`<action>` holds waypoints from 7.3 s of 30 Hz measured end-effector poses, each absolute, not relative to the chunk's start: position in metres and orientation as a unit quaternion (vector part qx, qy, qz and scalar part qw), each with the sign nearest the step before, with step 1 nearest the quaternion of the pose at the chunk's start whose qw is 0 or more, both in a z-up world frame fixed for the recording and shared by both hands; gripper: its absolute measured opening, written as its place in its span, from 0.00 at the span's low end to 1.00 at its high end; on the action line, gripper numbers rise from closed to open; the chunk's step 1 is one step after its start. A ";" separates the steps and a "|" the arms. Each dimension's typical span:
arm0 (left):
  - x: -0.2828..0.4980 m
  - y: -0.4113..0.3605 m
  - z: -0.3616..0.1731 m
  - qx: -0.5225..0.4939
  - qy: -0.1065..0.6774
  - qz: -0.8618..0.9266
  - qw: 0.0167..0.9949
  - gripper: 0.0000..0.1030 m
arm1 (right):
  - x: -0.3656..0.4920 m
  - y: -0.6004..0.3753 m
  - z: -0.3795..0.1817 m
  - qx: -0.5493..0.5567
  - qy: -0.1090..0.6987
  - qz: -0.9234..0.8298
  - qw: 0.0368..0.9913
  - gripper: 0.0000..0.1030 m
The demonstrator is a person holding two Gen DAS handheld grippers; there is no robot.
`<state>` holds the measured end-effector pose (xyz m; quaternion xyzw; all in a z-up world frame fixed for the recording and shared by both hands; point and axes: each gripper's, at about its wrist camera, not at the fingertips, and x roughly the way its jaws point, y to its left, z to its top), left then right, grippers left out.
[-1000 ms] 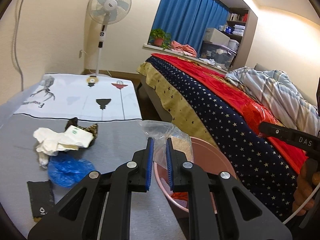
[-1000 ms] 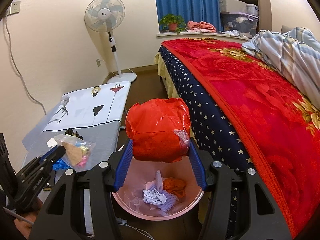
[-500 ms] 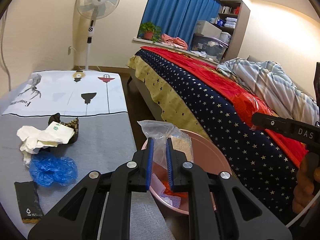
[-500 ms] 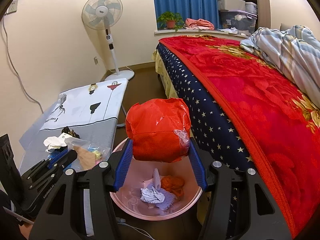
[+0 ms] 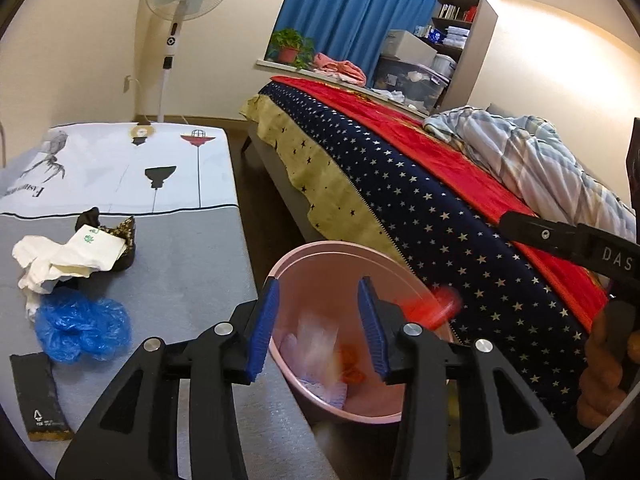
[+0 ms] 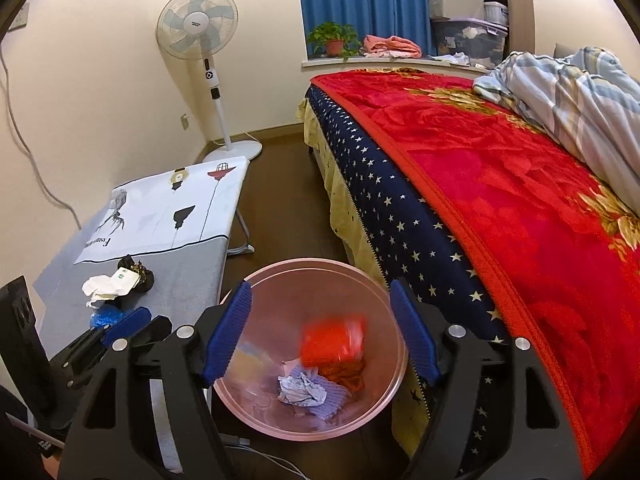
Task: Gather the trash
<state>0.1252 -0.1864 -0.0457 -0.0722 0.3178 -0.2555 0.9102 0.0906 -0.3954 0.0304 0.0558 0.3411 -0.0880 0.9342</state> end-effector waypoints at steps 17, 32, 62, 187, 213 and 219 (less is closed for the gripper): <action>0.114 -0.141 -0.033 -0.081 0.298 -0.207 0.928 0.39 | 0.088 -0.372 0.033 0.039 0.325 -0.060 0.943 0.69; 0.101 -0.091 -0.025 -0.081 0.286 -0.160 0.941 0.38 | 0.086 -0.327 0.035 0.022 0.313 -0.012 0.949 0.58; 0.104 -0.026 -0.026 -0.098 0.276 -0.076 0.953 0.24 | 0.105 -0.267 0.017 0.021 0.301 0.054 0.952 0.55; 0.090 -0.081 0.026 -0.064 0.285 -0.202 0.935 0.01 | 0.086 -0.341 0.053 0.068 0.343 0.055 0.935 0.02; 0.119 -0.158 0.002 -0.059 0.290 -0.256 0.920 0.01 | 0.095 -0.376 0.034 0.095 0.350 -0.005 0.932 0.02; 0.125 -0.173 -0.002 -0.060 0.296 -0.268 0.915 0.01 | 0.097 -0.382 0.031 0.092 0.351 -0.023 0.931 0.02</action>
